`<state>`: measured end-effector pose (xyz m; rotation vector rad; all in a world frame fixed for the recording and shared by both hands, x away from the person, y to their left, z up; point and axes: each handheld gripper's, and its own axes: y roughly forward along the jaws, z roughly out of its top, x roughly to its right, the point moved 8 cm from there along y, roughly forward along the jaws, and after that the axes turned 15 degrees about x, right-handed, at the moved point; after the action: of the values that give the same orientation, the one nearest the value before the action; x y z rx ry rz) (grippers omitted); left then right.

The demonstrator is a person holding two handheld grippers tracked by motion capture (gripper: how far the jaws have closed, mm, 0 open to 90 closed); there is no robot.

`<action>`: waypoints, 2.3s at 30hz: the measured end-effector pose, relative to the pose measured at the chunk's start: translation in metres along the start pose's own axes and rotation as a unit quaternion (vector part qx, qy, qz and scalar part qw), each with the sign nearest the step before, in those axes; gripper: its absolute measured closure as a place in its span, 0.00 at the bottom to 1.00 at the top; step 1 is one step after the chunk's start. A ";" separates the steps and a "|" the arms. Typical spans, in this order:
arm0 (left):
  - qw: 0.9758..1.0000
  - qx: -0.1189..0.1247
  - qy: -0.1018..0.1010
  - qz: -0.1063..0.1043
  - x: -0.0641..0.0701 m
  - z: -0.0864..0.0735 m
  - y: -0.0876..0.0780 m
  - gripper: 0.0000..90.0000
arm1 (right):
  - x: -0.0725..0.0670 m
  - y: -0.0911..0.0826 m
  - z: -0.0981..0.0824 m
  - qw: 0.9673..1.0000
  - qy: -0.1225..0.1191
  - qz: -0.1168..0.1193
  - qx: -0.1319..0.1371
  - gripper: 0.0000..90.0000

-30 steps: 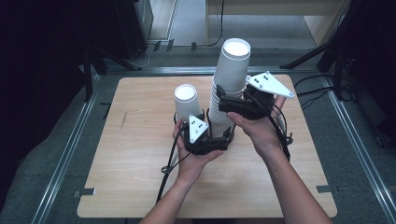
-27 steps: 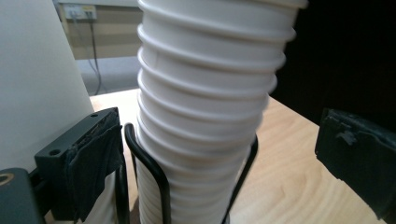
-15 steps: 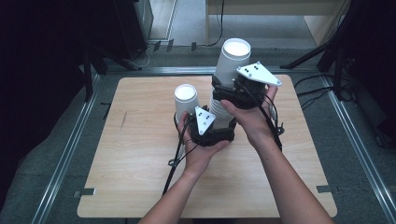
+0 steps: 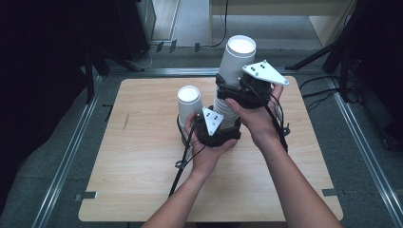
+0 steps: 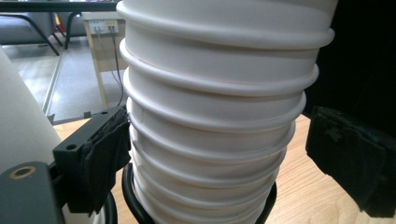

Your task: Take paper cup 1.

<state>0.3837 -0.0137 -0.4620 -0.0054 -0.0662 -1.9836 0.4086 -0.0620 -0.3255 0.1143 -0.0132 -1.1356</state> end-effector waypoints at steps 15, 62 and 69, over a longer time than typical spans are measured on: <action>1.000 0.006 0.000 0.007 -0.001 -0.001 -0.001 0.13 | -0.004 -0.002 0.026 0.999 -0.011 -0.010 0.033 0.12; 1.000 0.007 0.004 -0.008 -0.003 0.001 -0.007 0.17 | 0.028 -0.076 0.078 0.992 -0.038 -0.020 0.118 0.13; 1.000 0.013 0.000 -0.013 -0.003 0.005 -0.013 0.17 | 0.030 -0.090 0.065 0.992 -0.045 -0.013 0.118 0.13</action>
<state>0.3726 -0.0055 -0.4575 0.0123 -0.0930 -2.0084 0.3357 -0.1321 -0.2707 0.2749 -0.2273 -1.1619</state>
